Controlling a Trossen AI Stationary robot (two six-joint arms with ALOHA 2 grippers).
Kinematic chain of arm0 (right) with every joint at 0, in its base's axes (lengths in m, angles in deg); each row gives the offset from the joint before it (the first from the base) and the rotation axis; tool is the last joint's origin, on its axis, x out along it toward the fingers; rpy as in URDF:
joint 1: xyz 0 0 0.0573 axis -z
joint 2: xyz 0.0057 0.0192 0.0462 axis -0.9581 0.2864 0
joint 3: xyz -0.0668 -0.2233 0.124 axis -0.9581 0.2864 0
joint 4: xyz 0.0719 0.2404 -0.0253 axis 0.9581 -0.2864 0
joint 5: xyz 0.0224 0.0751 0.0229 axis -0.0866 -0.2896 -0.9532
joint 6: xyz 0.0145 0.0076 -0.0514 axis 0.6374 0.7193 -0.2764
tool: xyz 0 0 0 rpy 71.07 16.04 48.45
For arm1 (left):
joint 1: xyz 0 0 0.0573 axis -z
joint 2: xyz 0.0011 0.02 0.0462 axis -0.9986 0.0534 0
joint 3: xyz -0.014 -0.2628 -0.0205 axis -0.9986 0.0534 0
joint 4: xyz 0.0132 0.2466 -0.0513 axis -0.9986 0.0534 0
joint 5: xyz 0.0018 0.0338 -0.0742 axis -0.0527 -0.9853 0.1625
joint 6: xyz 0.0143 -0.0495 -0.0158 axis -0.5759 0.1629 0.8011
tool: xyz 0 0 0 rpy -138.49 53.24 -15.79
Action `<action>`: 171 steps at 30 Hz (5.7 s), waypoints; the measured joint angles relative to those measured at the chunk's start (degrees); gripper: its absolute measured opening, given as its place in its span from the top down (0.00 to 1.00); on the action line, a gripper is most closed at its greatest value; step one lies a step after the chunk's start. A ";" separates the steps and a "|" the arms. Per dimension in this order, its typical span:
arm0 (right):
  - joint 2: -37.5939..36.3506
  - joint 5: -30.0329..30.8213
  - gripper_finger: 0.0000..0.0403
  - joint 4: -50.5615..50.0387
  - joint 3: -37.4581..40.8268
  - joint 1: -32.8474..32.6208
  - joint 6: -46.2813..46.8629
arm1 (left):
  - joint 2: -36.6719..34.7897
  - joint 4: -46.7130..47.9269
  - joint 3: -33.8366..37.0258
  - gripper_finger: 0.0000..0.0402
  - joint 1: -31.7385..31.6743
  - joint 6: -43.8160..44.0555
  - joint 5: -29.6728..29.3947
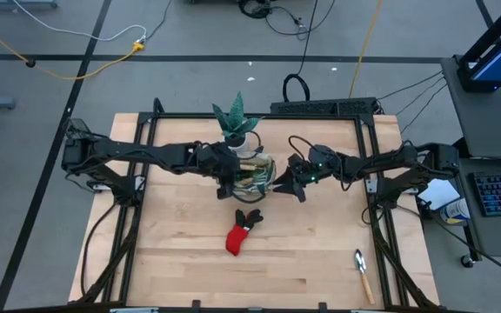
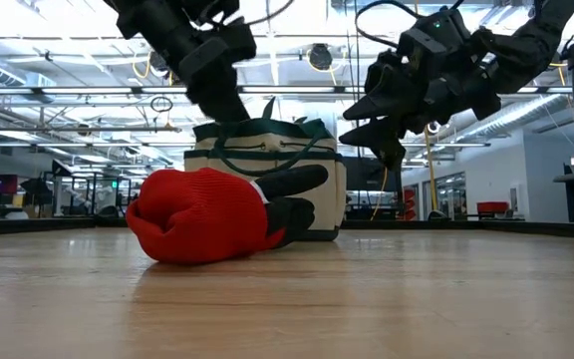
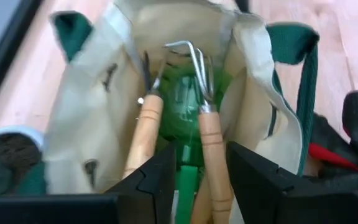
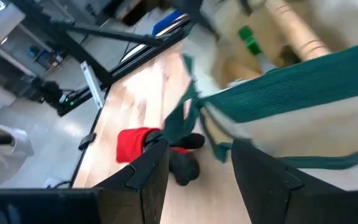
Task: Pick & Place Garden tools in Gardening bag
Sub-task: Put the brown trowel into the gardening bag
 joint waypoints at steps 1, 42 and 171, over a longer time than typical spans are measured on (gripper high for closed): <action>0.00 0.00 0.59 -0.05 0.00 -0.52 -0.60 | -0.28 -0.50 0.02 0.63 0.00 0.23 -0.50; -0.02 2.20 0.59 -11.71 0.00 -29.96 -0.61 | -1.93 -11.84 -0.09 0.63 11.53 6.06 -1.05; -0.06 11.13 0.59 -72.92 -15.09 -74.19 104.54 | -1.87 -12.46 -0.04 0.63 8.20 -3.31 -9.98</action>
